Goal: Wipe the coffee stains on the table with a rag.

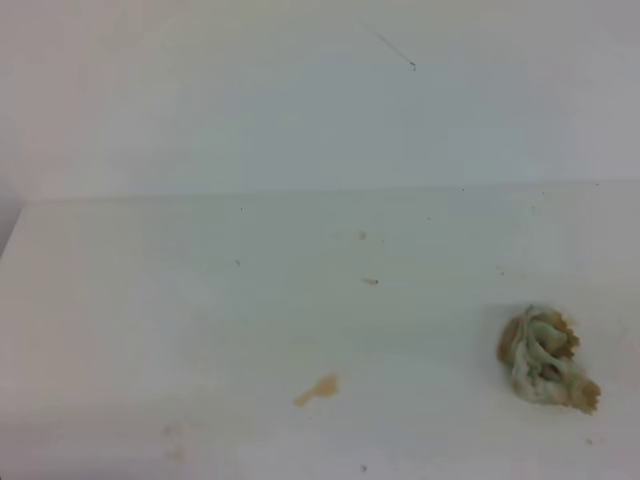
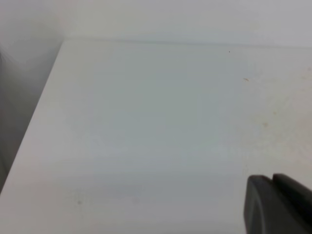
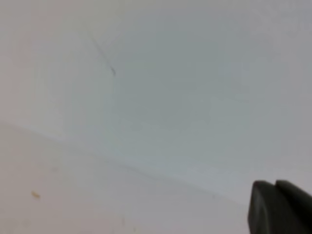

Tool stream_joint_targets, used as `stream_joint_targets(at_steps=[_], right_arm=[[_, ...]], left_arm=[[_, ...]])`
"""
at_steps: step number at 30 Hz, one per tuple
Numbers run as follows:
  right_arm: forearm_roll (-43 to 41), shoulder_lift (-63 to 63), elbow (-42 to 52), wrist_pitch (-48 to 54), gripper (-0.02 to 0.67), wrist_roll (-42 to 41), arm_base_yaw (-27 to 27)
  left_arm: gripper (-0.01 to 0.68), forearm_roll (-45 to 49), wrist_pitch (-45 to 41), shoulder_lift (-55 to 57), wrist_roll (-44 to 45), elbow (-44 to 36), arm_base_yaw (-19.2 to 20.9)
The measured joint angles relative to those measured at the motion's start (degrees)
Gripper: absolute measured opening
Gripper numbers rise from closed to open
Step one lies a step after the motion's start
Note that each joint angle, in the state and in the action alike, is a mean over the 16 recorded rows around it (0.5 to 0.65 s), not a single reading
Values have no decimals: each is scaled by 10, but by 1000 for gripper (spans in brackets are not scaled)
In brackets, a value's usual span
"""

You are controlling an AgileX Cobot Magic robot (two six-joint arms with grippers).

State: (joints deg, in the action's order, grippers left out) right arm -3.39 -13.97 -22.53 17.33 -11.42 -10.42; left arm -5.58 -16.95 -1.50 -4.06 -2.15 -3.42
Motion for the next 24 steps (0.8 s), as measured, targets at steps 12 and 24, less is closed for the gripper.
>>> stream_joint_targets(at_steps=[12,24], right_arm=[[14,144,209,-43,-1,81,51],[24,148,229,28,-1,87,97]], left_arm=[[1,0,0,0,0,0,0],[1,0,0,0,0,0,0]])
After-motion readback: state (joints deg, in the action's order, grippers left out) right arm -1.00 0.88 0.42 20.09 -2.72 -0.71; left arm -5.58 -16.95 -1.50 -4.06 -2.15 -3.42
